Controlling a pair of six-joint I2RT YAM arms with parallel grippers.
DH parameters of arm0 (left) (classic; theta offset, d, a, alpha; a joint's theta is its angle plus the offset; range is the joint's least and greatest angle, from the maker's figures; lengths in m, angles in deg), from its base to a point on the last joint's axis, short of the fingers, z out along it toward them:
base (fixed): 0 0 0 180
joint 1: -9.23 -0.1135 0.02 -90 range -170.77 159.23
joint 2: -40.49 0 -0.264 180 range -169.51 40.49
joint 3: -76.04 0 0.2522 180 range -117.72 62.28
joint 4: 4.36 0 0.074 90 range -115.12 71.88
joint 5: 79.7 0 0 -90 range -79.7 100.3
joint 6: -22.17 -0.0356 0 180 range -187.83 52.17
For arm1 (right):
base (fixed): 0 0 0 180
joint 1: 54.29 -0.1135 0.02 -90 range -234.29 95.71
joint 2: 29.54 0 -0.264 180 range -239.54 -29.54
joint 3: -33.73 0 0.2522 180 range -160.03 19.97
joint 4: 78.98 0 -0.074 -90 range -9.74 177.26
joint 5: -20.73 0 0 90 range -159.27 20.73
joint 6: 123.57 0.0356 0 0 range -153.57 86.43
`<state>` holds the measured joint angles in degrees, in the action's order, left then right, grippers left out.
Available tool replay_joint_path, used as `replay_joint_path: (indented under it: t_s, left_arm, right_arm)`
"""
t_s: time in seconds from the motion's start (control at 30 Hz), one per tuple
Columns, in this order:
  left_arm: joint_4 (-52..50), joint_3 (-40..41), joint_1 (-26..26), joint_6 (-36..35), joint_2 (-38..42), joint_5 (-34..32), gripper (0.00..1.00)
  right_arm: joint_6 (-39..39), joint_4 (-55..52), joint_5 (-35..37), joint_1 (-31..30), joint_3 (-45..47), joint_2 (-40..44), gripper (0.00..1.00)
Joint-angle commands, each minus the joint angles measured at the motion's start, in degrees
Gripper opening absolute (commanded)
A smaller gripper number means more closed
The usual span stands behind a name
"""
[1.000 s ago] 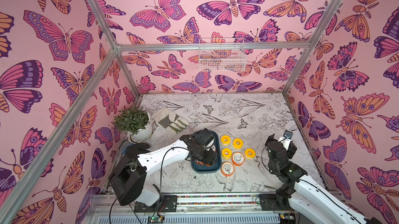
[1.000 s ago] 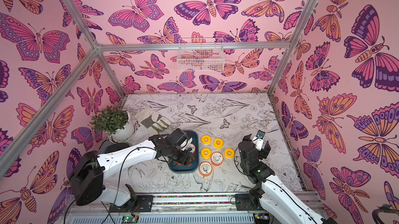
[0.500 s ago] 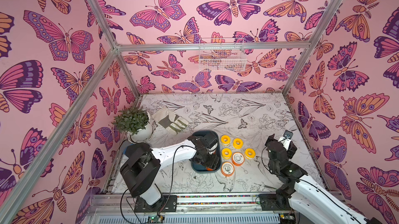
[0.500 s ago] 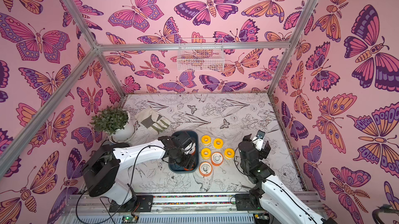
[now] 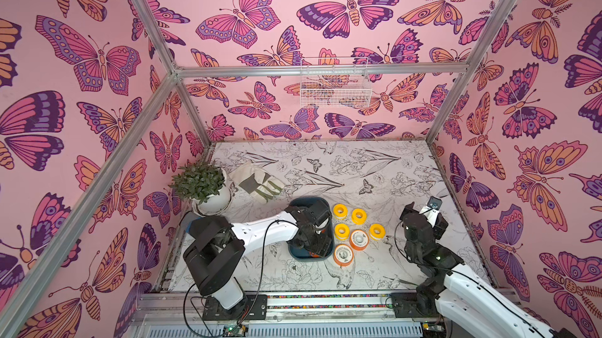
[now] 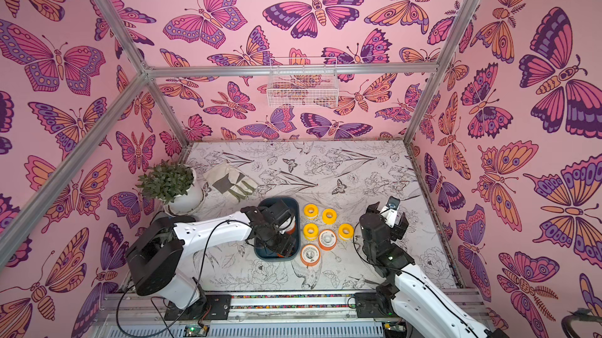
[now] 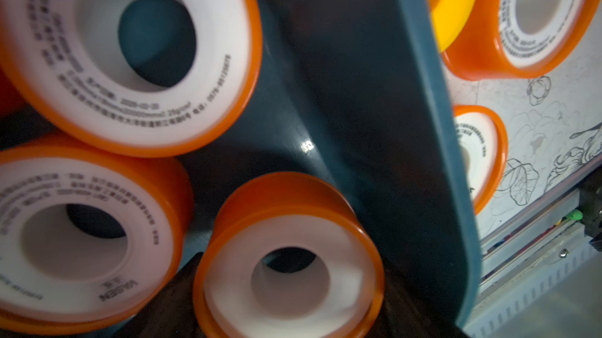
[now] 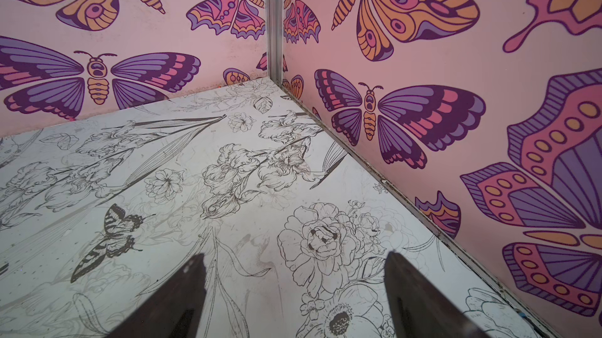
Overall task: Put the sealing tape into the storage box
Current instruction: Place the sealing tape in the storage box.
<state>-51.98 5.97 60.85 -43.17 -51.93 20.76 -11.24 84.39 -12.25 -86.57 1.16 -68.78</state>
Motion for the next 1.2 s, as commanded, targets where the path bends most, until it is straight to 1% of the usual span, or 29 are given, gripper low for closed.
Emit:
replay_joint_path:
  t_s: [0.0,0.1,0.2,0.33,0.5,0.67,0.73,0.9,1.07,1.17]
  left_arm:
    - [-0.43,-0.31,0.50,0.21,2.37,-0.50,0.83]
    - [-1.60,-0.53,0.59,0.47,3.58,-1.42,0.86]
    - [-2.99,-1.10,0.59,0.38,4.78,-2.32,0.87]
    - [-4.37,-1.41,0.55,0.38,7.43,-3.53,0.84]
    - [-7.12,-1.55,0.59,0.42,12.38,-7.06,0.82]
    - [-11.11,-0.94,0.43,1.01,18.78,-12.83,0.81]
    - [-12.13,-0.16,0.12,0.99,23.35,-15.04,0.82]
    - [-18.09,-0.96,-0.81,0.74,30.85,-18.22,0.81]
    - [-23.86,-0.91,-2.07,-0.18,38.09,-22.70,0.82]
    - [-25.56,-0.10,-3.14,0.06,42.15,-25.54,0.84]
  right_arm:
    - [0.47,-0.95,0.38,0.37,-1.49,0.57,0.89]
    - [0.49,-0.99,0.20,0.40,-1.49,0.49,0.89]
    - [0.50,-0.93,0.19,0.37,-1.58,0.23,0.89]
    - [0.50,-0.98,0.12,0.35,-1.67,0.04,0.89]
    - [0.59,-1.00,-0.10,0.30,-1.41,0.78,0.89]
    - [0.61,-1.03,-0.37,0.37,-1.32,1.01,0.88]
    - [0.46,-1.08,-0.46,0.38,-1.40,0.72,0.88]
    - [0.20,-0.79,-0.96,0.36,-1.76,-0.04,0.88]
    - [-0.64,-1.16,-2.92,0.36,-2.56,-0.98,0.88]
    - [-0.61,-3.00,-5.75,0.37,-4.08,-1.82,0.87]
